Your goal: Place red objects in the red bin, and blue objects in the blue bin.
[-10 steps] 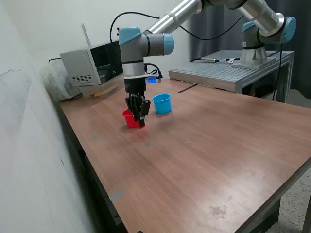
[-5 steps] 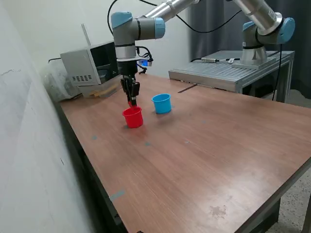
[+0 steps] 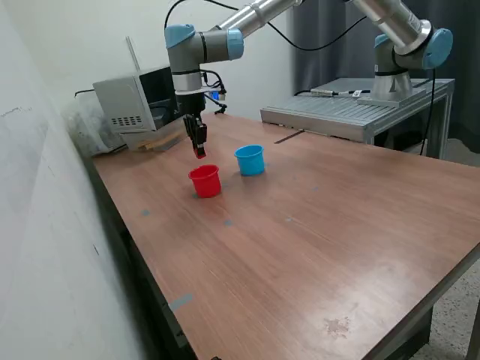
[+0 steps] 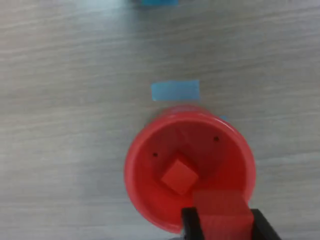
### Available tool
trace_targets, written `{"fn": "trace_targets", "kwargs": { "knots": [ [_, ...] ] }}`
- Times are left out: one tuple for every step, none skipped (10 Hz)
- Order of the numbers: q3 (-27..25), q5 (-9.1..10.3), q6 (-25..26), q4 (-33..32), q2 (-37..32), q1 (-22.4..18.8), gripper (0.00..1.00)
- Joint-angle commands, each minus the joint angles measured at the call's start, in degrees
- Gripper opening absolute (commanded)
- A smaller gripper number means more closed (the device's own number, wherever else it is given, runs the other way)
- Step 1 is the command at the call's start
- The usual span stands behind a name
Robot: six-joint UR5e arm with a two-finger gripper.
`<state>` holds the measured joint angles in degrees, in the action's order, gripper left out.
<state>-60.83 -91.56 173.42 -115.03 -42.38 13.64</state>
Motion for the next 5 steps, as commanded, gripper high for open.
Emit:
{"fn": "trace_targets", "kwargs": {
  "knots": [
    [-1.0,0.41,-0.1,-0.5,0.0,0.3,0.00],
    [-1.3,0.50,-0.2,-0.5,0.0,0.3,1.00],
    [-1.4,0.50,-0.2,-0.8,0.0,0.5,1.00],
    [-1.5,0.50,-0.2,-0.9,0.0,0.8,1.00],
    [-1.5,0.59,-0.2,-0.7,0.0,0.7,1.00]
  ]
}}
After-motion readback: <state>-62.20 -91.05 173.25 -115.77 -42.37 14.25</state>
